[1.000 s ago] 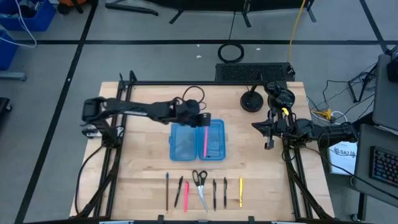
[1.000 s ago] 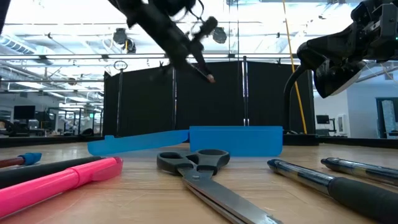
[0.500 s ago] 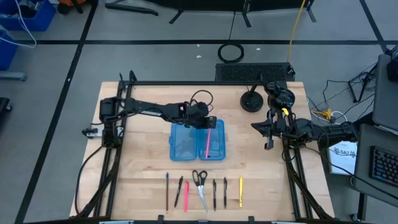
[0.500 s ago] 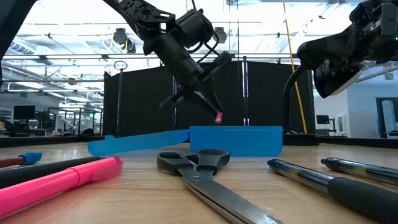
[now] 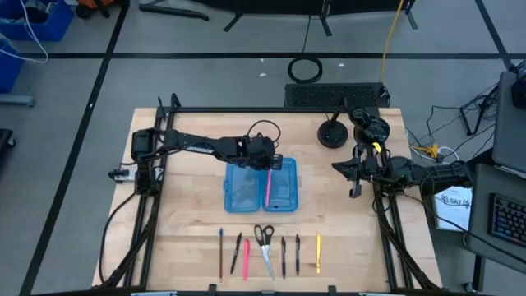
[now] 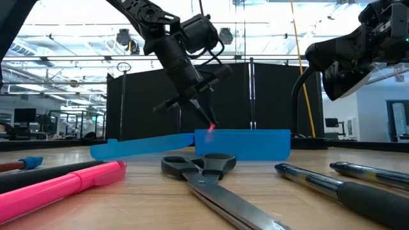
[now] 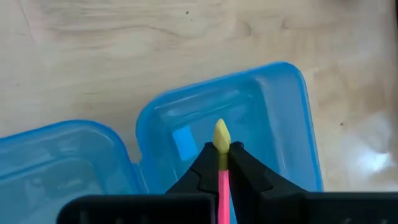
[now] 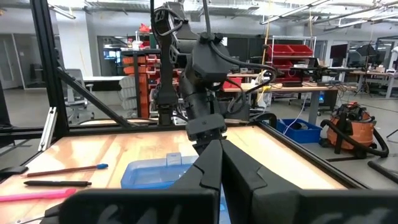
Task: Pick & place school supplies into a supply box
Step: Put the pink pencil into the blue pencil box
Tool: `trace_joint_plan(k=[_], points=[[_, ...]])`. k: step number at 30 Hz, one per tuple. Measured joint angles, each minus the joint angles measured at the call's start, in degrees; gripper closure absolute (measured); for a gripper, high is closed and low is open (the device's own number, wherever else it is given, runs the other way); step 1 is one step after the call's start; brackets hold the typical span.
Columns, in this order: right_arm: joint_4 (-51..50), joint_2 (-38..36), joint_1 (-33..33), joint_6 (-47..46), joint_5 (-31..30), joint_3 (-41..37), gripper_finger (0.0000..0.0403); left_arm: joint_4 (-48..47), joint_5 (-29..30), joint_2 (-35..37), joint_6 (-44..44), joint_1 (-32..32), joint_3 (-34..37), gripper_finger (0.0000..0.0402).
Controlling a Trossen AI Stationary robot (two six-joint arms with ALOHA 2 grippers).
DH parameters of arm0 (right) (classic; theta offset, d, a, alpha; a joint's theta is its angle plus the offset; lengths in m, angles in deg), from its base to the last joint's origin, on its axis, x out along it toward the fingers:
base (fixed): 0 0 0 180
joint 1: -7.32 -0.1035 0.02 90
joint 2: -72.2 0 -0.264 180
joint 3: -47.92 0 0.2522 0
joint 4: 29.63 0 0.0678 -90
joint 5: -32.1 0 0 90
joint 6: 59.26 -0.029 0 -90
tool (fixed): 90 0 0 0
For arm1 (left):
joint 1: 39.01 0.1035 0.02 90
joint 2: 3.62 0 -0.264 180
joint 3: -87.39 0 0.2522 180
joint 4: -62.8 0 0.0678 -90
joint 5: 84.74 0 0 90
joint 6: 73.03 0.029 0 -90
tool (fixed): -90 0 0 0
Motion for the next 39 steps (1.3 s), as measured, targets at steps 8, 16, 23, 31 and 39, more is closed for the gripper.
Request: trace_joint_plan(k=[8, 16, 23, 31, 39], points=[[0.00, 0.00, 0.00, 0.00, -0.02, 0.01, 0.0403, 0.00, 2.47, 0.00, 0.46, -0.81, 0.00, 0.0384], [0.00, 0.00, 0.00, -0.01, -0.04, 0.01, 0.0403, 0.99, 2.78, -2.03, -0.10, -2.20, 0.00, 0.0378], [0.00, 0.22, 0.00, -0.02, -0.07, 0.01, 0.0403, 2.50, 1.70, -4.39, -0.45, -2.22, 0.06, 0.0377], [-0.02, 0.73, 0.00, -0.03, -0.04, 0.01, 0.0403, 2.03, 0.88, -4.61, -0.44, -2.26, 0.07, 0.0376], [-0.02, 0.74, 0.00, -0.04, 0.00, 0.01, 0.0403, 2.19, -1.84, -4.61, 1.50, -2.92, 0.07, 0.0321]])
